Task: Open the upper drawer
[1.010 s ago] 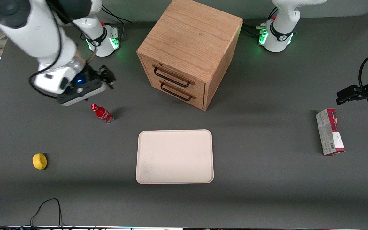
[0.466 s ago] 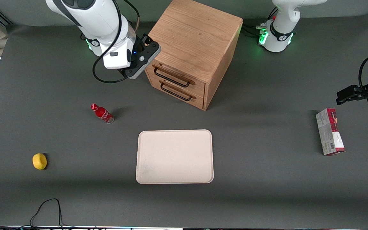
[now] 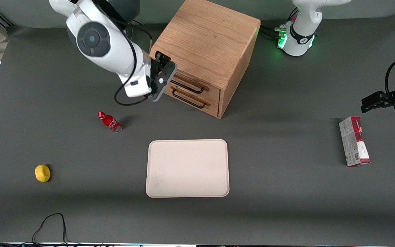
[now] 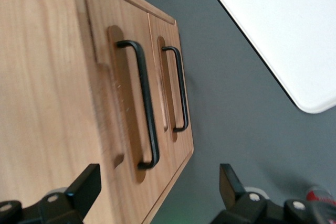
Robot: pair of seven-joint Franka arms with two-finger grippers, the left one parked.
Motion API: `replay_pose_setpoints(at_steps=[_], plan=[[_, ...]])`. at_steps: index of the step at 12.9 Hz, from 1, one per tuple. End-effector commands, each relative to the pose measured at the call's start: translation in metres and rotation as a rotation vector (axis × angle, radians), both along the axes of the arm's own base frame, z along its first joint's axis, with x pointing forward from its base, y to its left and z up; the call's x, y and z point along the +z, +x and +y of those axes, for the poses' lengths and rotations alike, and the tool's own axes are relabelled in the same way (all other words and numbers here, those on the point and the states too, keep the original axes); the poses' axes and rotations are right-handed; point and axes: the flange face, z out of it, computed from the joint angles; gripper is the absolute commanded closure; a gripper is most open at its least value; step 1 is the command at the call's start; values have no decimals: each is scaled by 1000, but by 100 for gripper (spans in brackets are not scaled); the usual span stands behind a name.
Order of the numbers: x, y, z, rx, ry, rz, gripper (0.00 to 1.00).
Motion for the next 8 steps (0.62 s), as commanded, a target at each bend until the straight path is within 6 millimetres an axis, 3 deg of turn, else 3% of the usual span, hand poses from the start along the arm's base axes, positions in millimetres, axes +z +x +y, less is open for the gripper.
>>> replay_pose_setpoints(at_steps=[1,8], plan=[[-30,4,6,28,50,24,0],[-73,-9,23,31,57,0,0]])
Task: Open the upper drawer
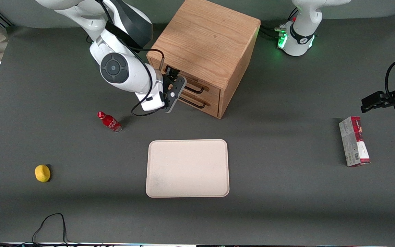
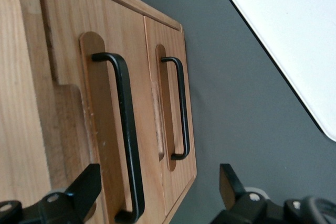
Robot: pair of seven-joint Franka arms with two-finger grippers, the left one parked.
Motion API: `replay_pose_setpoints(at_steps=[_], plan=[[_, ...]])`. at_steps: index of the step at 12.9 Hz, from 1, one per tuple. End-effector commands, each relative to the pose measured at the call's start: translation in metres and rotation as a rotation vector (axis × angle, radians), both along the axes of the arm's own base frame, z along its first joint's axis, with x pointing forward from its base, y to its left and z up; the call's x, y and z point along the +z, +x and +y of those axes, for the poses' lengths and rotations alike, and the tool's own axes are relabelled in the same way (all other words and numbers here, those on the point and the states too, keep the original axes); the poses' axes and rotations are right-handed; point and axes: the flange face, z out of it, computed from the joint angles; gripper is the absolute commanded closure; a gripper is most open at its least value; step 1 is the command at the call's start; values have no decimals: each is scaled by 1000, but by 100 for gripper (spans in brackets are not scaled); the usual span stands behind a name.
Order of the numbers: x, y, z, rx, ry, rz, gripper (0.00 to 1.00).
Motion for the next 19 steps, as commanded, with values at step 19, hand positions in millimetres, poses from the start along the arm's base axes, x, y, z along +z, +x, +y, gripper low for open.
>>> replay_pose_setpoints(at_steps=[19], plan=[[-50,6,15,70,-15,-31,0]])
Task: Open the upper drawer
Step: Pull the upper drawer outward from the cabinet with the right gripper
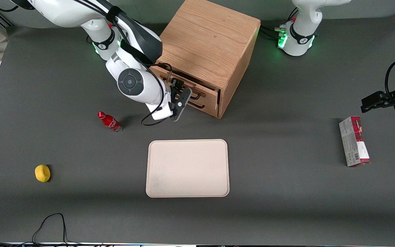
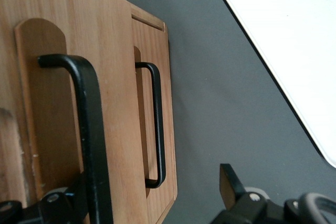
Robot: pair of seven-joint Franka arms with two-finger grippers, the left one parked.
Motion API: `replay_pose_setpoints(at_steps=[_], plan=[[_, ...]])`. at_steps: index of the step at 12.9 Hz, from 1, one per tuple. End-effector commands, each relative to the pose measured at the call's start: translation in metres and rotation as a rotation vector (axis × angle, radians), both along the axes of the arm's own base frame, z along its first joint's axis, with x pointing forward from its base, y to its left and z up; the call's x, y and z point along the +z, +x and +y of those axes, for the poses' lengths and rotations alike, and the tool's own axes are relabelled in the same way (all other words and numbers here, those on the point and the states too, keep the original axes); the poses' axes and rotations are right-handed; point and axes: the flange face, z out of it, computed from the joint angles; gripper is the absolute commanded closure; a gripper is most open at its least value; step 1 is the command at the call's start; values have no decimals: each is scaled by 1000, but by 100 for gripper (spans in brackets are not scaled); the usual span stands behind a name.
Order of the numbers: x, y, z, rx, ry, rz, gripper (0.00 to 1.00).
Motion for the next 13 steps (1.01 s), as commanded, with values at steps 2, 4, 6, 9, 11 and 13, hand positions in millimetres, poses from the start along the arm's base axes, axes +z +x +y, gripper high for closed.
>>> replay_pose_setpoints(at_steps=[2,4,6,9,11,13], plan=[[14,4,2,29,-2,-11,0],[19,11,0,35,4,-32,0],[20,20,-5,69,-22,-79,0],[11,32,-10,77,-42,-104,0],[10,46,-13,79,-50,-132,0],[19,59,-18,47,-44,-152,0]])
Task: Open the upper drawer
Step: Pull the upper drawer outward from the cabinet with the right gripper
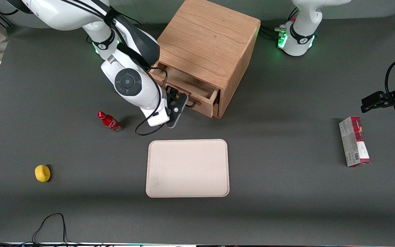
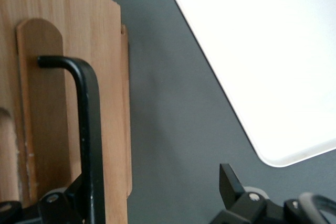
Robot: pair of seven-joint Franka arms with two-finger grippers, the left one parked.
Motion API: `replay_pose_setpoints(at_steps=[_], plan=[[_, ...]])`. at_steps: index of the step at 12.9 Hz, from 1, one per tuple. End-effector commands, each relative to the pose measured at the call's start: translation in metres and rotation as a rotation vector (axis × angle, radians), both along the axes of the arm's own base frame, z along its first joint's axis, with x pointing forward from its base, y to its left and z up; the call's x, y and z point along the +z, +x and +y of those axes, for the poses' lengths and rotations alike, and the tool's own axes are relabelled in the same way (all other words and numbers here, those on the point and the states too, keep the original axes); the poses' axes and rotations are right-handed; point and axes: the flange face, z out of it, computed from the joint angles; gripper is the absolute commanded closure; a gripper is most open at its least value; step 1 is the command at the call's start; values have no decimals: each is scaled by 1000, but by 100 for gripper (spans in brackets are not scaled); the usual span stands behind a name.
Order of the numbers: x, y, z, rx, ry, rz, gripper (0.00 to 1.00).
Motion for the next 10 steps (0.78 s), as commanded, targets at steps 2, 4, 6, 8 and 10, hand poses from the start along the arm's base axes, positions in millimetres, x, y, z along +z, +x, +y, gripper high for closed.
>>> replay_pose_setpoints(at_steps=[2,4,6,8,10], plan=[[14,42,-23,-31,-16,-76,0],[13,56,-34,-55,-17,-85,0],[14,64,-38,-69,-6,-88,0],[6,82,-62,-108,-26,-91,0],[5,95,-79,-138,-36,-103,0]])
